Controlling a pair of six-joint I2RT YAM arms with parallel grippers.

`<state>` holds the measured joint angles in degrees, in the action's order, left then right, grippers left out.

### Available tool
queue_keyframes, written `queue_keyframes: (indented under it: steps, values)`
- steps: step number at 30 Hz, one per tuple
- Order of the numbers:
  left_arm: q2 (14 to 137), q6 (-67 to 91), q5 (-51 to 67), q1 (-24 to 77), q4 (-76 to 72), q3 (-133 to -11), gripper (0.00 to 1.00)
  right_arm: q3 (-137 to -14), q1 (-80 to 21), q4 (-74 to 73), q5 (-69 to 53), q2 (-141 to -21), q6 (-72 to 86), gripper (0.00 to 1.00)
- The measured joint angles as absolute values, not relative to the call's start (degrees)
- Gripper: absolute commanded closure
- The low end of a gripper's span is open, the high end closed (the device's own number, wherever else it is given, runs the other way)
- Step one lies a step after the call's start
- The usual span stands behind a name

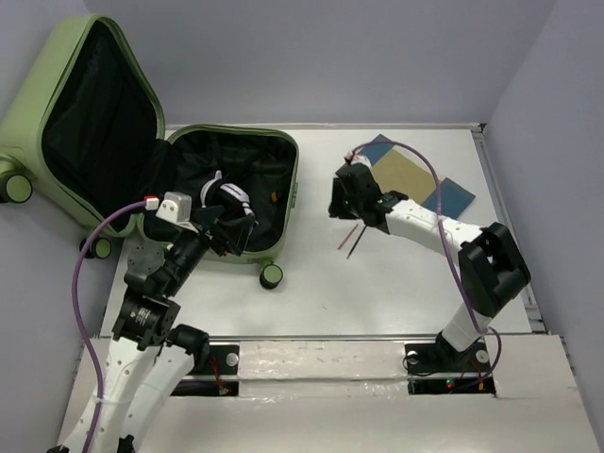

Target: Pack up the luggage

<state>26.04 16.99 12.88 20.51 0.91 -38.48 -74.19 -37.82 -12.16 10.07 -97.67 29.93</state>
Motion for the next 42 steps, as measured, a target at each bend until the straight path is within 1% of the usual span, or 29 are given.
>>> queue_keyframes:
  steps: [3, 6, 7, 13, 17, 22, 25, 29, 31, 34, 37, 39, 42]
  values:
    - [26.0, 17.0, 13.0, 20.5, 1.0, -38.5, 0.01, -63.7, -35.2, -15.3, 14.6, -95.9, 30.9, 0.64]
    - [26.0, 17.0, 13.0, 20.5, 1.0, -38.5, 0.01, -58.0, -33.6, -18.3, 18.2, -95.9, 31.8, 0.64]
    - [26.0, 17.0, 13.0, 20.5, 1.0, -38.5, 0.01, -56.8, -33.4, -19.4, 19.0, -95.9, 32.0, 0.62]
    - [26.0, 17.0, 13.0, 20.5, 1.0, -38.5, 0.01, -56.2, -33.4, -20.1, 21.3, -96.6, 32.9, 0.60]
    - [26.0, 17.0, 13.1, 20.5, 1.1, -38.5, 0.01, -57.6, -33.4, -19.2, 21.6, -99.3, 33.3, 0.66]
    - [26.0, 17.0, 13.2, 20.5, 1.1, -38.5, 0.01, -57.5, -33.4, -19.3, 22.3, -99.1, 33.5, 0.66]
    - [26.0, 17.0, 13.4, 20.5, 1.1, -38.5, 0.01, -57.5, -33.4, -20.6, 22.4, -97.5, 33.4, 0.63]
    - [26.0, 17.0, 13.5, 20.5, 1.1, -38.5, 0.01, -57.6, -33.4, -21.1, 22.4, -94.5, 33.3, 0.45]
    - [26.0, 17.0, 13.5, 20.5, 1.1, -38.5, 0.01, -58.0, -33.4, -21.0, 22.1, -94.1, 33.2, 0.44]
    - [26.0, 17.0, 13.5, 20.5, 1.1, -38.5, 0.01, -58.8, -33.4, -20.8, 21.1, -94.3, 33.0, 0.44]
    - [26.0, 17.0, 13.5, 20.5, 1.1, -38.5, 0.01, -60.1, -33.4, -20.3, 20.3, -95.2, 33.0, 0.49]
    - [26.0, 17.0, 13.5, 20.5, 1.1, -38.5, 0.01, -61.3, -33.4, -19.6, 19.7, -96.8, 33.0, 0.54]
    - [26.0, 17.0, 13.5, 20.5, 1.1, -38.5, 0.01, -62.2, -33.4, -18.7, 19.0, -98.8, 33.0, 0.57]
